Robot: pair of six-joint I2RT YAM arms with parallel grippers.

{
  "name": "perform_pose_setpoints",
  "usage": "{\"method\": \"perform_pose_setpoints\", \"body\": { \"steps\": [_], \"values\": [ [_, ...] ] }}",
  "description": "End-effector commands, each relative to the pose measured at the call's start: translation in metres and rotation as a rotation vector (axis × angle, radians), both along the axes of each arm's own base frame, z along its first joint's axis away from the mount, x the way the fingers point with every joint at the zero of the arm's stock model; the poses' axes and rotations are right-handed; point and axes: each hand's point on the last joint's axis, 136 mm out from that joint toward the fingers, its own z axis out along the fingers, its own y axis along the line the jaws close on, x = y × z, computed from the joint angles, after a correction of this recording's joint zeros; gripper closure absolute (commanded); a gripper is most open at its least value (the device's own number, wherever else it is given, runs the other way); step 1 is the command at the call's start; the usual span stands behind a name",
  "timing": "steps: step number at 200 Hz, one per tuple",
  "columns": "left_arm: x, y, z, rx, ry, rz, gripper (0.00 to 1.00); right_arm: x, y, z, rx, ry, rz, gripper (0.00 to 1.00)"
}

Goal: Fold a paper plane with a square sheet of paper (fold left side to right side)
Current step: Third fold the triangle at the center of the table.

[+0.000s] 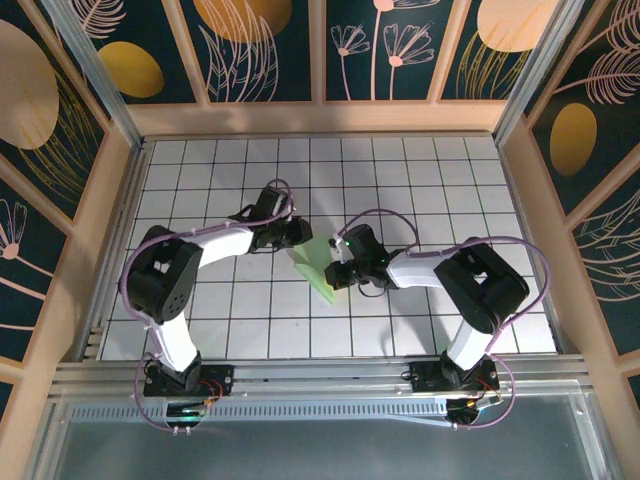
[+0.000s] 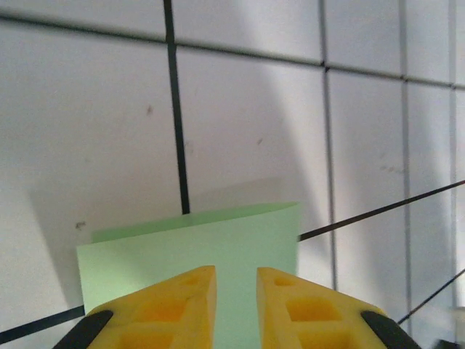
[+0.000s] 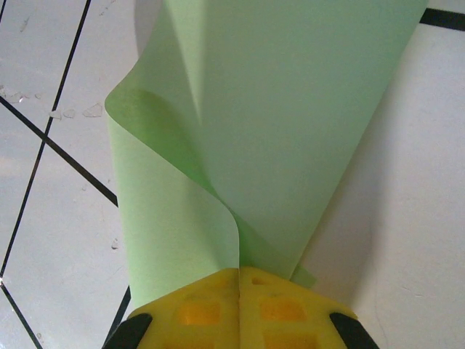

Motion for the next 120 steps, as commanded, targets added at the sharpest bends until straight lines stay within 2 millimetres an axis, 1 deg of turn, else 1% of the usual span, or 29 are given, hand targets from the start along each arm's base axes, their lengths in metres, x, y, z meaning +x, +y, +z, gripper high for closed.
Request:
{"method": "perform_pose_setpoints", "body": {
  "steps": [1,8,11,13,39,70,93,120],
  "values": [
    [0.003,0.009,0.041,-0.017,-0.096,0.026,0.83,-0.013,-0.019,-0.033,-0.108,0.089,-0.016,1.0],
    [-0.002,0.01,0.043,-0.029,-0.102,0.018,0.85,-0.012,-0.019,-0.033,-0.108,0.089,-0.014,1.0],
    [-0.002,0.01,0.048,-0.039,-0.111,0.018,0.86,-0.012,-0.018,-0.033,-0.107,0.091,-0.015,1.0],
    [-0.007,0.012,0.043,-0.037,-0.099,0.014,0.87,-0.012,-0.018,-0.033,-0.106,0.089,-0.015,1.0],
    [-0.037,0.012,0.034,-0.097,-0.068,-0.025,0.92,-0.012,-0.017,-0.034,-0.106,0.096,-0.012,1.0],
    [-0.071,-0.006,0.023,-0.187,-0.014,-0.094,0.94,-0.013,-0.018,-0.036,-0.109,0.1,-0.01,1.0],
    [-0.084,-0.018,0.013,-0.189,0.018,-0.121,0.94,-0.013,-0.018,-0.037,-0.113,0.104,-0.011,1.0],
    [-0.088,-0.025,0.0,-0.175,0.044,-0.123,0.95,-0.013,-0.017,-0.036,-0.111,0.103,-0.007,1.0]
  ]
}}
